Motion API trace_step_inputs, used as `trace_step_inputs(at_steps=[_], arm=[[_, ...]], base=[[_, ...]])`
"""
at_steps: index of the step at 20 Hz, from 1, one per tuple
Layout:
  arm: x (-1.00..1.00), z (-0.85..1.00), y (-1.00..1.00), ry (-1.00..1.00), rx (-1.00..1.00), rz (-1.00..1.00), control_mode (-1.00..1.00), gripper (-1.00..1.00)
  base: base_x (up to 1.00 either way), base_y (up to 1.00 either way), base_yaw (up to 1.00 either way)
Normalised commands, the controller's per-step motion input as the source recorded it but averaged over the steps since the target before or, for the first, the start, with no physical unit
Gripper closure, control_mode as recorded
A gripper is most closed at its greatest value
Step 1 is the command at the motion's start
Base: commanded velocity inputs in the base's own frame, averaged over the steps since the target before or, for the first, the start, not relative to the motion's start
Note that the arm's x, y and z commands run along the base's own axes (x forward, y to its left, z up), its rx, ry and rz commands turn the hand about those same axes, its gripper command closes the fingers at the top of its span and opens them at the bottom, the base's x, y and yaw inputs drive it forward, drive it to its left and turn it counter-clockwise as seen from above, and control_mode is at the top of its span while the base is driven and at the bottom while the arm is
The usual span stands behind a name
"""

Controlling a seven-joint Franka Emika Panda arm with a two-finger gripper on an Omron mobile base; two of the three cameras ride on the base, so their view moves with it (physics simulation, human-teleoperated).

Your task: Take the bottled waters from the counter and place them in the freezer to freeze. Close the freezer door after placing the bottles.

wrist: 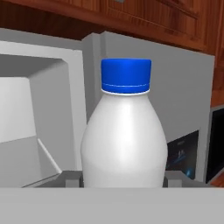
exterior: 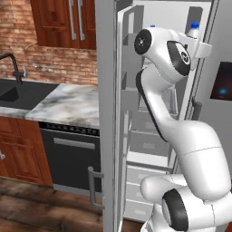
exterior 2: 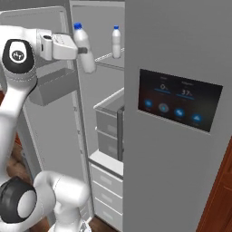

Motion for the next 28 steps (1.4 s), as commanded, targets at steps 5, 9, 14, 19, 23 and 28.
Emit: trace_step_inputs(at_steps=[5, 9, 14, 19, 23, 28], arm=[[0.25, -0.03, -0.01, 0.00, 0.00, 0.00, -1.00, 1.00], [0.29, 0.00, -0.05, 0.00, 0.00, 0.00, -1.00, 1.00], [0.23, 0.00, -0.16, 0.00, 0.00, 0.00, -1.00, 1.00], [0.19, 0.00, -0.12, 0.00, 0.03, 0.00, -1.00, 1.00], [0.17, 0.00, 0.00, 0.00, 0.02, 0.05, -1.00, 1.00], [0.14, 0.00, 0.00, 0.00, 0.04, 0.12, -1.00, 1.00]], base=[[0.00, 0.00, 0.00], [0.00, 0.00, 0.00], [0.00, 0.00, 0.00], [0.00, 0.00, 0.00], [0.00, 0.00, 0.00], [0.00, 0.00, 0.00]])
